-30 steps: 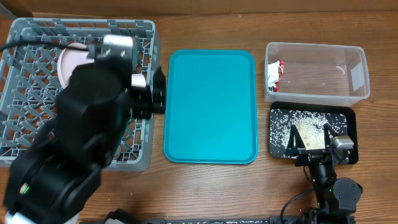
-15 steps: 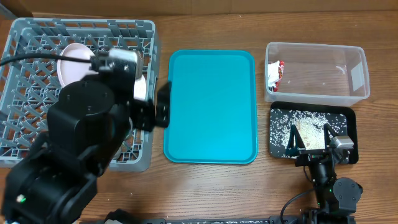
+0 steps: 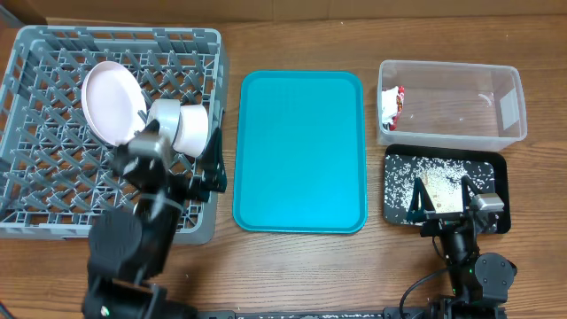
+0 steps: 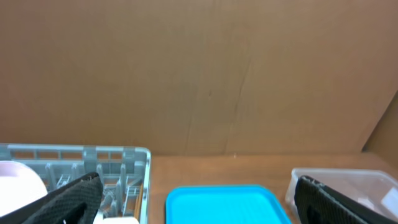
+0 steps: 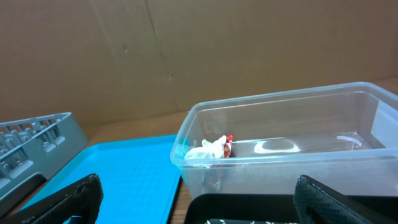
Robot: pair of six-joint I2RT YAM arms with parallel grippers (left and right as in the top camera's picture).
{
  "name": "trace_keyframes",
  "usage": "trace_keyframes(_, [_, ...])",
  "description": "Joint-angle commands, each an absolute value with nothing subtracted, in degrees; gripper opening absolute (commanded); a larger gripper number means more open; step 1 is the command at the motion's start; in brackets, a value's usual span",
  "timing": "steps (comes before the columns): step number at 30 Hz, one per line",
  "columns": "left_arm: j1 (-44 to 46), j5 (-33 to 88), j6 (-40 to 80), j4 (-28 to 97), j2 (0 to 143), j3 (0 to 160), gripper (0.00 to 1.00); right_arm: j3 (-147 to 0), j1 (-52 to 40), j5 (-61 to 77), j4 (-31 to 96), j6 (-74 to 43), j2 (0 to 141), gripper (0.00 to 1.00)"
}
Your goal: Sort waste into correct bins and load items into the dishwasher
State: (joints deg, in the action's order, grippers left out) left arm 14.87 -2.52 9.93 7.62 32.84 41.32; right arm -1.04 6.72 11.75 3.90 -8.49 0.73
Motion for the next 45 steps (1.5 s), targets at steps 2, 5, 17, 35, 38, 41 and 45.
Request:
trace_keyframes(2, [12.9,0.1,8.8,2.8,19.6,28.4,1.0,-0.4,6.9,11.5,3.5,-8.1,0.2,1.0])
trace_keyframes(5, [11.6,0.1,8.8,2.7,12.0,22.5,1.0,-0.4,6.9,11.5,3.5,-8.1,0.2,1.0])
trace_keyframes(17, [8.0,-0.5,8.8,-3.8,0.2,4.6,1.0,-0.4,6.9,11.5,3.5,-8.1,0.2,1.0])
trace_keyframes(35, [8.1,-0.3,9.0,4.3,0.5,0.3,1.0,-0.4,6.9,11.5,3.5,-8.1,0.2,1.0])
trace_keyframes(38, [8.1,-0.4,9.0,4.4,0.7,0.3,1.0,-0.4,6.9,11.5,3.5,-8.1,0.2,1.0])
trace_keyframes(41, [8.1,-0.4,9.0,4.4,0.7,0.3,1.0,-0.4,6.9,11.5,3.5,-8.1,0.2,1.0])
trace_keyframes(45, [8.1,-0.4,9.0,4.4,0.7,0.3,1.0,-0.4,6.9,11.5,3.5,-8.1,0.2,1.0])
